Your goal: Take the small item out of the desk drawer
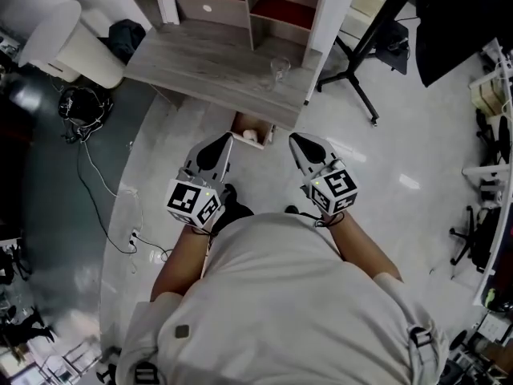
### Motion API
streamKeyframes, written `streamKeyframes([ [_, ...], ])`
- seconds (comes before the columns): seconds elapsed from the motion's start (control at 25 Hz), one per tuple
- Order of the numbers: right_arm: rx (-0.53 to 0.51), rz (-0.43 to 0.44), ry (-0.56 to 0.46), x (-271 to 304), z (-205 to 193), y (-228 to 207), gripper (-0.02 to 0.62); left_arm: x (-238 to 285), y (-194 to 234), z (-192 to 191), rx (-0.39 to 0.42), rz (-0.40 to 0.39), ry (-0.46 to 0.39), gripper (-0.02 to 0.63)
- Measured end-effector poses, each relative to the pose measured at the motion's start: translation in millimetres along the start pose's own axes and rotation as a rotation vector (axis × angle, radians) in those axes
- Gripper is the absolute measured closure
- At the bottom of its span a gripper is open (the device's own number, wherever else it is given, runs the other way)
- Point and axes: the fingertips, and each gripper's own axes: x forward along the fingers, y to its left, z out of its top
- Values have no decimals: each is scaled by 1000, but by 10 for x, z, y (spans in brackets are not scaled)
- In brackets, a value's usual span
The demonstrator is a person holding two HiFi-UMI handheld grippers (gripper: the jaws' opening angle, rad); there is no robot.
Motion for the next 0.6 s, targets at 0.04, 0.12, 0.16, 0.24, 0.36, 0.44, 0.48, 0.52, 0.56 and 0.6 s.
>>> streamKeyframes([
  [0.04,6,-21,1,104,10,15,572,-9,107,-6,-3,-20,5,591],
  [0.12,14,-58,7,316,36,68,572,-38,339,-5,-9,-56,14,591],
  [0.16,16,-73,12,424,50,103,572,-56,463,-1,-13,-71,18,591],
  [0.24,23,-102,21,636,74,188,572,-104,715,5,-21,-99,25,591],
  [0.36,32,-145,34,922,82,331,572,-182,1048,-31,-24,-145,38,591],
  [0.44,51,-167,40,1080,70,421,571,-220,1216,-97,-26,-177,54,591],
  [0.48,60,-177,41,1150,62,468,571,-240,1287,-134,-28,-193,63,591],
  [0.52,64,-186,42,1214,53,515,571,-263,1354,-166,-30,-207,69,591],
  [0.56,65,-195,43,1274,43,560,571,-287,1415,-192,-34,-220,73,591],
  [0.6,65,-204,46,1329,30,599,571,-309,1471,-215,-37,-231,76,591],
])
